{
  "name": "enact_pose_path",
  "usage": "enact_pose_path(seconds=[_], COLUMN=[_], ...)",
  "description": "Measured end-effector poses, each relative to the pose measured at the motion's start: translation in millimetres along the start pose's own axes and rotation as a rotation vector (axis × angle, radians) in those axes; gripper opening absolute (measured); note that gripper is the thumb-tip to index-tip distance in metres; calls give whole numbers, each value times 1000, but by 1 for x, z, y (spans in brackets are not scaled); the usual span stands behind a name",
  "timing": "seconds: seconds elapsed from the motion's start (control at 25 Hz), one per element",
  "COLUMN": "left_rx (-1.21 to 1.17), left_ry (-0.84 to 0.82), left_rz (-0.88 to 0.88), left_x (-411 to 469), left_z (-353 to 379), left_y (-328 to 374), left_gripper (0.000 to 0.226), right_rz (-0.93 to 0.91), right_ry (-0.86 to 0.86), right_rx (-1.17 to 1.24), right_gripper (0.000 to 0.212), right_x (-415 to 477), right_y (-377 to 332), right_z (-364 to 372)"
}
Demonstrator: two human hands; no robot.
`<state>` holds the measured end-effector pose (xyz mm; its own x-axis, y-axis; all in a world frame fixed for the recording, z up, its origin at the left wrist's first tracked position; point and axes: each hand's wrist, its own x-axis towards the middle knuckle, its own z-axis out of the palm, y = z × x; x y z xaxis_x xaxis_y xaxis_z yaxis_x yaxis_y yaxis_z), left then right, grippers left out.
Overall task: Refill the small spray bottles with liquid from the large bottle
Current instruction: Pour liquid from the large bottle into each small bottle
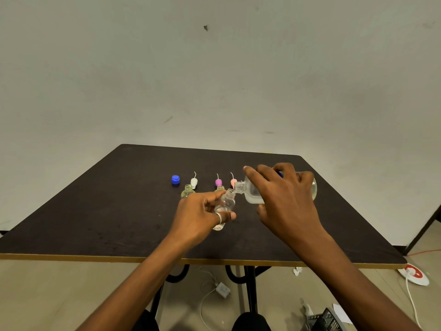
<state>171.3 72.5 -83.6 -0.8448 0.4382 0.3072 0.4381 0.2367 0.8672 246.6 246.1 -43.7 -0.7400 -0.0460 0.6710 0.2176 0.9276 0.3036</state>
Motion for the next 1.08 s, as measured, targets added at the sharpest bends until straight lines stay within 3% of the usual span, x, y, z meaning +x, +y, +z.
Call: enact_pose_path(seconds=[1.08], left_rx=[-10], left_ry=[-10], left_rz=[-11], left_x=[-1], left_z=[0], left_y=[1], left_gripper=[60], right_rz=[-1], right_ry=[-4], right_rx=[5], right_gripper=[86], right_x=[0], right_y=[0], right_z=[-1])
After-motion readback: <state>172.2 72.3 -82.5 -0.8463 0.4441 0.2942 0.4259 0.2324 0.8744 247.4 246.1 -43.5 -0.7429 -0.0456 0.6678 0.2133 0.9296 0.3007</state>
